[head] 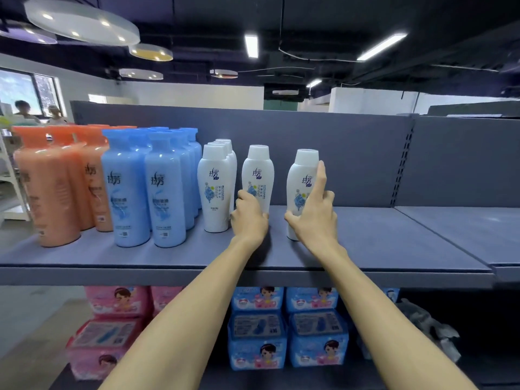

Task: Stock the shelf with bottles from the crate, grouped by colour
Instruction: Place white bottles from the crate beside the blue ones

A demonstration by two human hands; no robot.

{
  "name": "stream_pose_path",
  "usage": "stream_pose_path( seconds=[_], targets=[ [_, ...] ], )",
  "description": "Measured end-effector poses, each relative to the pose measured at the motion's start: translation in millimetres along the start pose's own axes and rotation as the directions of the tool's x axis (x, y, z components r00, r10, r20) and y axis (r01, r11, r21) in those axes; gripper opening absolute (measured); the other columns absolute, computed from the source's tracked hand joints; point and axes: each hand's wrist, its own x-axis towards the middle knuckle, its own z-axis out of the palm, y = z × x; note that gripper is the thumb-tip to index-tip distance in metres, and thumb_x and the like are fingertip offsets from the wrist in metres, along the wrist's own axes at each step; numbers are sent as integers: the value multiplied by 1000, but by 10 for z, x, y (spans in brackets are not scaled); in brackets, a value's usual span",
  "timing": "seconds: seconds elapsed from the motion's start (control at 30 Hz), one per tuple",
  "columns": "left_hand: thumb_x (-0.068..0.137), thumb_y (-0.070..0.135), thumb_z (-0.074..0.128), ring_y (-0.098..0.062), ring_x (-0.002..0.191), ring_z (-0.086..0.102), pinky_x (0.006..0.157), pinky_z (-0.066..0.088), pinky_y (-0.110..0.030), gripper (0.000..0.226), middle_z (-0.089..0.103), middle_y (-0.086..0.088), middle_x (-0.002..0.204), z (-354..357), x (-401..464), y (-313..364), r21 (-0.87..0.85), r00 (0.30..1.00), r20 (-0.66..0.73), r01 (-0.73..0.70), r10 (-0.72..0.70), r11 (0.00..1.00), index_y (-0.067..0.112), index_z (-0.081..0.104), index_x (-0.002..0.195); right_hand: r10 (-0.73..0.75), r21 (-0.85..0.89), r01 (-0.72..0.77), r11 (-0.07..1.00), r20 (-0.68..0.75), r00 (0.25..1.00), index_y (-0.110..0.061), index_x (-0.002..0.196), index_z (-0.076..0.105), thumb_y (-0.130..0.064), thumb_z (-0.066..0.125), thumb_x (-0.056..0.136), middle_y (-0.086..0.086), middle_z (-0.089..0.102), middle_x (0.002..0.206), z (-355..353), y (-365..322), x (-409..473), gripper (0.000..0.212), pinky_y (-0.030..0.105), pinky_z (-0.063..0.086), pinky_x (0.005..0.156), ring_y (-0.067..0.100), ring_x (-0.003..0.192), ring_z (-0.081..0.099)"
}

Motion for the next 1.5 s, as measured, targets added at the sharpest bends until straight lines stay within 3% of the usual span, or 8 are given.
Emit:
stream_pose_path(
  seconds=[0.43, 0.77, 0.97, 1.07, 1.17, 1.33, 1.5],
  targets=[
    [90, 20, 67, -40, 117, 56, 84, 47, -46, 56, 50, -19, 131, 423, 775, 2, 89, 990, -15, 143, -142, 986, -3, 33, 128, -77, 68, 74, 995, 45, 996, -42, 151, -14, -21, 71, 84, 7, 41, 114, 70, 216, 203, 110, 39, 45, 77, 27, 79, 48],
    [90, 10, 64, -39, 116, 57, 87, 47, -42, 56, 46, -20, 132, 555, 888, -60, 68, 992, -23, 129, -127, 989, -5, 30, 131, -86, 64, 83, 995, 48, 995, -42, 151, -16, -21, 71, 85, 6, 41, 114, 89, 229, 218, 111, 36, 43, 74, 24, 81, 46],
    [92, 4, 57, -39, 123, 51, 95, 45, -41, 55, 45, -24, 136, 424, 744, -28, 48, 987, 52, 147, -150, 988, -10, 28, 137, -69, 69, 65, 996, 69, 995, -41, 151, -16, -20, 69, 87, 6, 39, 113, 92, 208, 222, 109, 35, 39, 76, 28, 81, 48],
    [92, 4, 54, -39, 116, 53, 86, 44, -40, 45, 47, -21, 131, 250, 501, 27, 103, 995, 86, 32, -41, 994, -3, 36, 132, -60, 81, 54, 995, 83, 995, -40, 152, -17, -20, 68, 88, 5, 36, 111, 145, 154, 263, 108, 38, 41, 79, 34, 86, 53],
    [90, 8, 56, -35, 105, 54, 74, 39, -35, 26, 52, -15, 117, 18, 252, 7, 142, 983, 124, -152, 134, 978, 4, 47, 114, -59, 81, 51, 995, 105, 993, -37, 153, -17, -19, 68, 88, 5, 33, 109, 241, 78, 316, 108, 40, 42, 84, 36, 92, 55],
    [88, 9, 58, -32, 103, 53, 79, 39, -35, 21, 49, -10, 117, -316, -54, -136, 175, 949, 67, -317, 309, 932, 6, 53, 108, -31, 117, 13, 993, 157, 987, -36, 154, -15, -17, 69, 89, 9, 36, 115, 446, -70, 451, 108, 36, 35, 81, 31, 86, 47],
    [86, 14, 59, -30, 102, 55, 81, 44, -39, 25, 50, -8, 116, -516, -221, -314, 199, 934, 60, -356, 352, 913, 5, 55, 109, -21, 133, -3, 991, 182, 983, -38, 153, -16, -17, 68, 88, 10, 37, 117, 702, -208, 568, 108, 41, 42, 86, 38, 95, 55]
  ],
)
